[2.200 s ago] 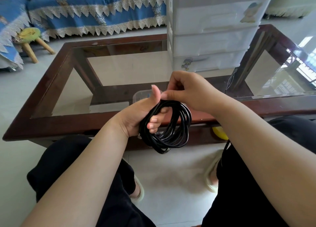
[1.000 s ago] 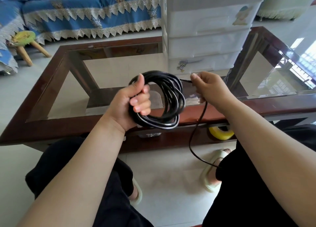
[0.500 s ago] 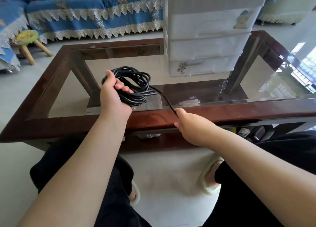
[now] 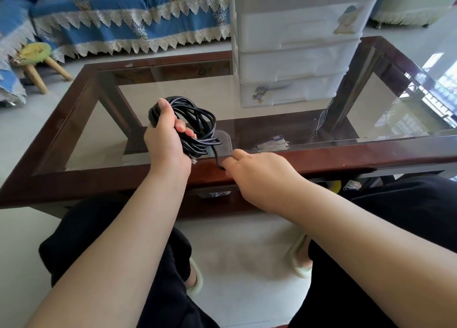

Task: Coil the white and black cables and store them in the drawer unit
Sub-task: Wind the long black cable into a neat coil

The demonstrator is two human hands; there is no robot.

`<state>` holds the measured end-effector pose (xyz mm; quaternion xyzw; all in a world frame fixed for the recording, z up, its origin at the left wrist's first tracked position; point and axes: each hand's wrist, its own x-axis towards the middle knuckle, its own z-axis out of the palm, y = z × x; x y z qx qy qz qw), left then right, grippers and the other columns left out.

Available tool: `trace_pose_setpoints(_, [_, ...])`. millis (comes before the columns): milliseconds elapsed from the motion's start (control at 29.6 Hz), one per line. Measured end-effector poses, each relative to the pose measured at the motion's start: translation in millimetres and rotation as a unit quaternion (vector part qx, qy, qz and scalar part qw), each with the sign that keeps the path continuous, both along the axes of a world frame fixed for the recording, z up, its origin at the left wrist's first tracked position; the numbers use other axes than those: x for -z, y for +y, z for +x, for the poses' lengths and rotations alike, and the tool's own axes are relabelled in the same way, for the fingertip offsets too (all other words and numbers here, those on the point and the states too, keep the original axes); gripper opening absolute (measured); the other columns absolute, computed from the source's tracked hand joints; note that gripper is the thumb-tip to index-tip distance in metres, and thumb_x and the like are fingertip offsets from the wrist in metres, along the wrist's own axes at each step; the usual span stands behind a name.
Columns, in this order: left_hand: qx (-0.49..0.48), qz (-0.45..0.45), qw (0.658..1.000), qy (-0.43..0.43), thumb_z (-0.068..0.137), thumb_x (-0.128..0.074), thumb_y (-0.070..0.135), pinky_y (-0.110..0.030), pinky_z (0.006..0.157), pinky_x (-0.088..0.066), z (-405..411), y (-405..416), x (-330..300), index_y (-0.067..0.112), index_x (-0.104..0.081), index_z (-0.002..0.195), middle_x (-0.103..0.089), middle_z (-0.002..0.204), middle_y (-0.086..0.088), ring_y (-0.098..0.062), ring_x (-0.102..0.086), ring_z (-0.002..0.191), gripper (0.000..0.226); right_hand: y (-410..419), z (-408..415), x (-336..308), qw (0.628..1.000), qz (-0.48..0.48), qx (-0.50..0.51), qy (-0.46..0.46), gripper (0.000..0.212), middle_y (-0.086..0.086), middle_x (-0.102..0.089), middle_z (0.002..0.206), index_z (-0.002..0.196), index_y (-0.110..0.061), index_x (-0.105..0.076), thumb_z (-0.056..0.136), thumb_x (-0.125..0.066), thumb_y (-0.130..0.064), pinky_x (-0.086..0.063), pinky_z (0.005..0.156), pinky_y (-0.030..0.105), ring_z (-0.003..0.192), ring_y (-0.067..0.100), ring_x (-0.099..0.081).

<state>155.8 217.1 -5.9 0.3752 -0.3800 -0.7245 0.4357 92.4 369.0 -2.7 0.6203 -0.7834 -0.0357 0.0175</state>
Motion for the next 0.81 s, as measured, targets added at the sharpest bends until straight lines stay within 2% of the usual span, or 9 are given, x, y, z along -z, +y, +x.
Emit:
trace_pose_setpoints(101, [0.017, -0.084, 0.995, -0.043, 0.095, -0.055, 0.041, -0.030, 0.056, -0.046, -2, 10, -2, 0.014, -0.052, 0.071, -0.046, 0.046, 0.006, -0.012, -0.045, 0.042, 0.036, -4, -4, -8, 0.997, -0.057, -0.041, -0.014, 0.022, 0.001, -0.053, 0.107, 0.115, -0.017, -0.052, 0.099, -0.038, -0.023, -0.025, 0.042, 0.032, 0.070, 0.031, -0.061])
trace_pose_setpoints(203, [0.074, -0.157, 0.979, -0.104, 0.094, -0.056, 0.043, -0.032, 0.058, -0.047, -2, 18, -3, 0.013, -0.053, 0.068, -0.049, 0.044, 0.006, -0.013, -0.048, 0.041, 0.039, -9, -12, -18, 0.990, -0.119, -0.058, -0.040, 0.029, -0.001, -0.058, 0.102, 0.109, -0.017, -0.059, 0.099, -0.040, -0.037, -0.022, 0.044, 0.030, 0.075, 0.028, -0.060])
trace_pose_setpoints(304, [0.173, -0.192, 0.951, -0.172, 0.092, -0.055, 0.047, -0.029, 0.052, -0.049, -1, 23, -3, 0.008, -0.053, 0.064, -0.054, 0.049, -0.002, -0.016, -0.054, 0.047, 0.048, -13, -18, -28, 0.990, -0.106, -0.061, -0.072, 0.031, -0.006, -0.058, 0.091, 0.107, -0.022, -0.061, 0.094, -0.046, -0.047, -0.030, 0.056, 0.030, 0.083, 0.020, -0.059])
trace_pose_setpoints(405, [0.257, -0.184, 0.915, -0.250, 0.083, -0.052, 0.063, -0.043, 0.063, -0.051, 1, 25, -1, -0.004, -0.057, 0.081, -0.059, 0.071, -0.018, -0.026, -0.058, 0.062, 0.067, -14, -23, -35, 0.984, -0.122, -0.037, -0.122, 0.032, -0.009, -0.052, 0.064, 0.092, -0.027, -0.062, 0.083, -0.057, -0.058, -0.034, 0.054, 0.032, 0.068, 0.017, -0.053])
trace_pose_setpoints(473, [0.312, -0.172, 0.896, -0.264, 0.071, -0.041, 0.077, -0.037, 0.060, -0.047, 3, 26, 0, -0.008, -0.057, 0.093, -0.054, 0.061, -0.016, -0.024, -0.055, 0.052, 0.090, -15, -26, -36, 0.979, -0.142, -0.012, -0.147, 0.033, -0.010, -0.045, 0.055, 0.081, -0.028, -0.056, 0.076, -0.062, -0.061, -0.033, 0.052, 0.028, 0.058, 0.013, -0.046])
trace_pose_setpoints(574, [0.378, -0.156, 0.878, -0.249, 0.066, -0.023, 0.083, -0.029, 0.052, -0.044, 7, 30, -2, 0.010, -0.065, 0.072, -0.047, 0.045, -0.010, -0.020, -0.048, 0.041, 0.084, -18, -29, -35, 0.972, -0.159, 0.005, -0.172, 0.041, -0.009, -0.044, 0.055, 0.080, -0.027, -0.047, 0.071, -0.066, -0.063, -0.030, 0.049, 0.025, 0.052, 0.005, -0.042])
trace_pose_setpoints(641, [0.423, -0.124, 0.876, -0.197, 0.073, -0.016, 0.081, -0.027, 0.046, -0.042, 9, 30, -3, 0.011, -0.059, 0.058, -0.042, 0.042, -0.008, -0.019, -0.044, 0.038, 0.083, -19, -30, -35, 0.970, -0.168, 0.016, -0.177, 0.045, -0.009, -0.048, 0.058, 0.082, -0.026, -0.047, 0.068, -0.067, -0.065, -0.033, 0.050, 0.027, 0.054, 0.006, -0.044])
trace_pose_setpoints(709, [0.467, -0.090, 0.866, -0.153, 0.076, -0.011, 0.079, -0.025, 0.042, -0.039, 10, 27, -4, 0.002, -0.046, 0.060, -0.039, 0.040, -0.006, -0.017, -0.039, 0.034, 0.086, -20, -36, -36, 0.958, -0.178, 0.030, -0.225, 0.042, -0.008, -0.054, 0.065, 0.083, -0.025, -0.051, 0.070, -0.068, -0.061, -0.039, 0.055, 0.030, 0.060, 0.011, -0.050])
trace_pose_setpoints(810, [0.512, -0.061, 0.847, -0.127, 0.059, -0.025, 0.083, -0.022, 0.038, -0.036, 13, 25, -8, 0.005, -0.048, 0.071, -0.036, 0.038, 0.002, -0.011, -0.036, 0.030, 0.083, -22, -49, -36, 0.903, -0.214, 0.045, -0.371, 0.029, -0.005, -0.058, 0.064, 0.078, -0.023, -0.058, 0.075, -0.072, -0.048, -0.043, 0.056, 0.027, 0.057, 0.011, -0.050])
